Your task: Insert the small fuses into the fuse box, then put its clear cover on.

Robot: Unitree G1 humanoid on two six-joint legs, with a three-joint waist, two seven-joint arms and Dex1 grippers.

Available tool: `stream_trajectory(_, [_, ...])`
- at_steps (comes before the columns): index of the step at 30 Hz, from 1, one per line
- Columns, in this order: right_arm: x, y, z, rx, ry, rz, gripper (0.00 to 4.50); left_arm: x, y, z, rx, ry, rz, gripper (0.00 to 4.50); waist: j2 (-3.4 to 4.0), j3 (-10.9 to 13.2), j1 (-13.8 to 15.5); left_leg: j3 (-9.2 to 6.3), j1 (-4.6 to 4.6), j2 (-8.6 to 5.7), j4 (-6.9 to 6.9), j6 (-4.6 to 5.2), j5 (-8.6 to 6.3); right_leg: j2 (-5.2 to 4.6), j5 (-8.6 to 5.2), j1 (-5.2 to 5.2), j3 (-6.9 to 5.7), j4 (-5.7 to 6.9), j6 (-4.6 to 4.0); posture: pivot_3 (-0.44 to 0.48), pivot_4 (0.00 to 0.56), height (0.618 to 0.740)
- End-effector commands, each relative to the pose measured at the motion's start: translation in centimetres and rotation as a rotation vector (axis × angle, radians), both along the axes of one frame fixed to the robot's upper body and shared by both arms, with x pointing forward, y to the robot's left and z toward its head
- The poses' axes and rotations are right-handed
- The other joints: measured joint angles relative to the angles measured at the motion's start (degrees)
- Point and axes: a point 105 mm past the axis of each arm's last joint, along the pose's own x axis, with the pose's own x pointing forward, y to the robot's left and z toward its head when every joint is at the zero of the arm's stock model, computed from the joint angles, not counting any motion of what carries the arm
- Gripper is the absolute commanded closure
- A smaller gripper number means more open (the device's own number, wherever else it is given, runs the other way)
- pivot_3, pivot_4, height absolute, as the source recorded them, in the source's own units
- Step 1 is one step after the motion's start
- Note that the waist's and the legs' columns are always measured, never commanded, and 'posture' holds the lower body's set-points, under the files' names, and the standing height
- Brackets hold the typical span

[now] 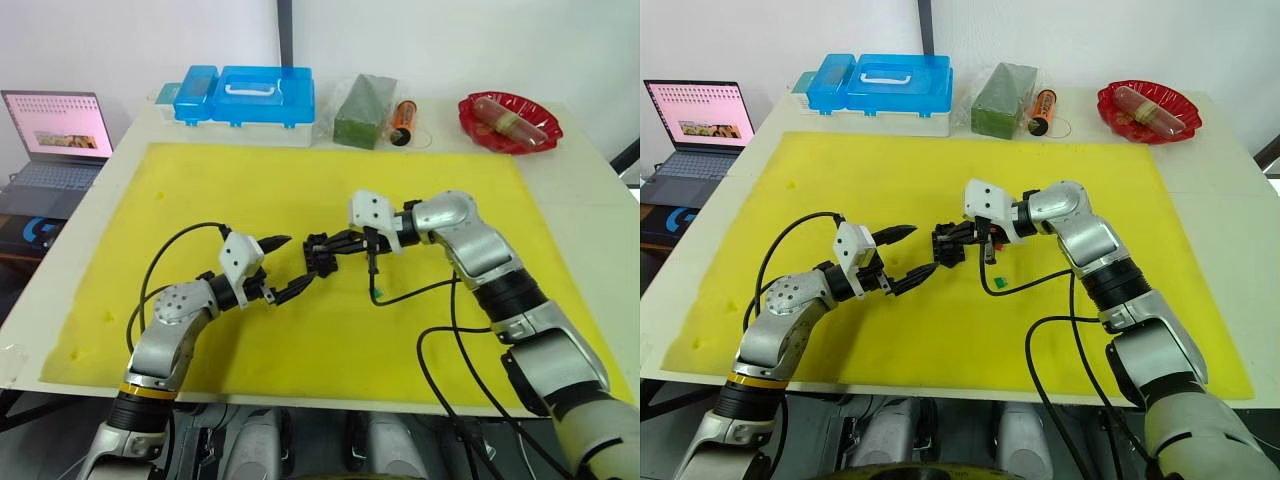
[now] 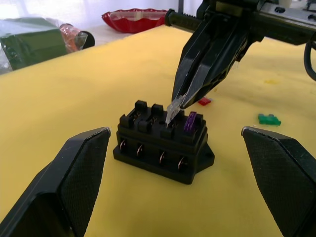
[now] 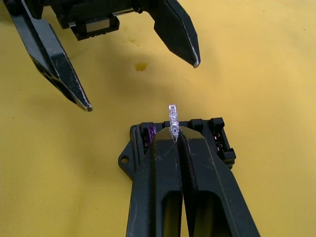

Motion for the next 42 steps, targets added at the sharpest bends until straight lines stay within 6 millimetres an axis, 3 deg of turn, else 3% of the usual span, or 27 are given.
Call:
stream_trajectory(1, [0.3, 0.1, 1.4, 0.013, -0.056, 0.011, 4.5, -0.1, -0.3, 0.8, -0.006, -0.04, -0.018, 0.02, 0.0, 0.0, 0.02, 0.0, 0.0, 0.0, 0.0, 0.0, 0.0, 0.0, 0.0, 0.0, 0.0, 0.0, 0.0, 0.0, 0.15, 0.74])
stream_trajectory(42, [1.6, -0.5, -0.2, -0.103, -0.054, -0.026, 4.5, 0.0, -0.9, 0.6, -0.005, -0.041, -0.033, 0.02, 0.01, -0.01, -0.02, 0.01, 0.06, 0.0, 0.0, -0.02, 0.01, -0.01, 0.0, 0.04, 0.0, 0.02, 0.0, 0.0, 0.15, 0.74])
